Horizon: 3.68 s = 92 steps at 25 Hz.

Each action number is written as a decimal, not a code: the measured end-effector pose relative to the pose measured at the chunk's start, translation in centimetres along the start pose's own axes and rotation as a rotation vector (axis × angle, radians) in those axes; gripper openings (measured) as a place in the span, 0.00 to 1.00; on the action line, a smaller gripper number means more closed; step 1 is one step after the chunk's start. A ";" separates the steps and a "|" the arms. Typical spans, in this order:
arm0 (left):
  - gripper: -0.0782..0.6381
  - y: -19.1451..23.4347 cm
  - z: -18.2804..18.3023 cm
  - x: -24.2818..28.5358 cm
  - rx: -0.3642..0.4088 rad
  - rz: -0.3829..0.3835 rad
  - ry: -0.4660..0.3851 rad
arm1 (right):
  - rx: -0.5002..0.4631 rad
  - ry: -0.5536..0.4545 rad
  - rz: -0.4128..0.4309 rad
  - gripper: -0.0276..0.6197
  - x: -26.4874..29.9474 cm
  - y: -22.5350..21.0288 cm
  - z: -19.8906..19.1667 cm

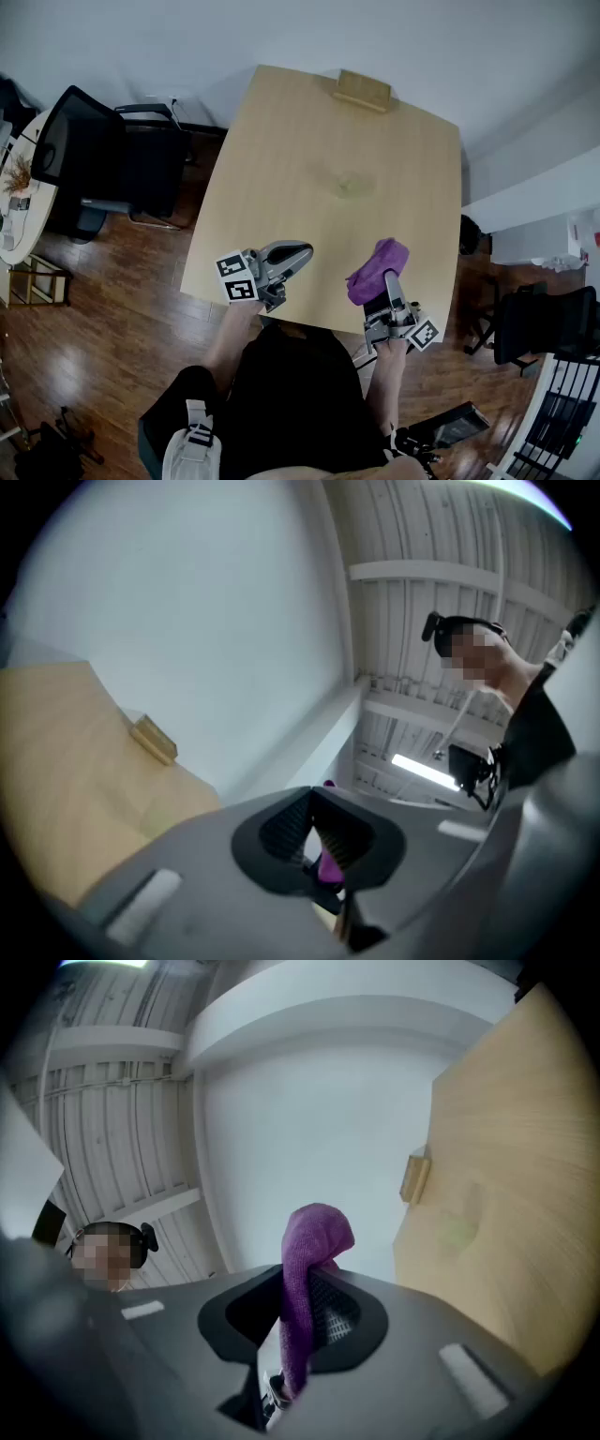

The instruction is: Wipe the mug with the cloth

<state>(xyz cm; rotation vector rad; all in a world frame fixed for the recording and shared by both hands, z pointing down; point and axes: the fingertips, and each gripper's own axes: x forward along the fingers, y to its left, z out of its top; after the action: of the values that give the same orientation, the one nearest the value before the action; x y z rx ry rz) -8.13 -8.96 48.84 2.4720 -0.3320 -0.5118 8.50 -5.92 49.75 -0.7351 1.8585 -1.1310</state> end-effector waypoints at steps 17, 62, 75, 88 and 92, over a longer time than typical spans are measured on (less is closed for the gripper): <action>0.14 8.7 -6.3 10.1 0.251 0.259 0.322 | 0.101 -0.035 0.028 0.14 -2.3 -4.0 9.9; 0.17 3.8 -7.5 7.0 0.474 0.241 0.338 | -0.571 0.509 -0.197 0.14 10.4 -2.0 -4.2; 0.17 1.1 -6.1 6.8 0.415 0.172 0.247 | -0.714 0.383 -0.535 0.14 2.9 -7.9 4.3; 0.17 -0.6 -6.9 8.4 0.415 0.093 0.242 | -0.907 0.495 -0.302 0.14 7.0 -1.5 -1.7; 0.17 -0.3 -5.3 7.3 0.320 0.110 0.167 | -0.836 0.437 -0.475 0.14 4.0 -6.4 2.6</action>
<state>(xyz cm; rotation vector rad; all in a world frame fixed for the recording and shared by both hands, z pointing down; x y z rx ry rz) 0.73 -8.67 50.57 2.7620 -0.5118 -0.2171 9.17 -13.00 53.50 -1.5553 2.6570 -0.7866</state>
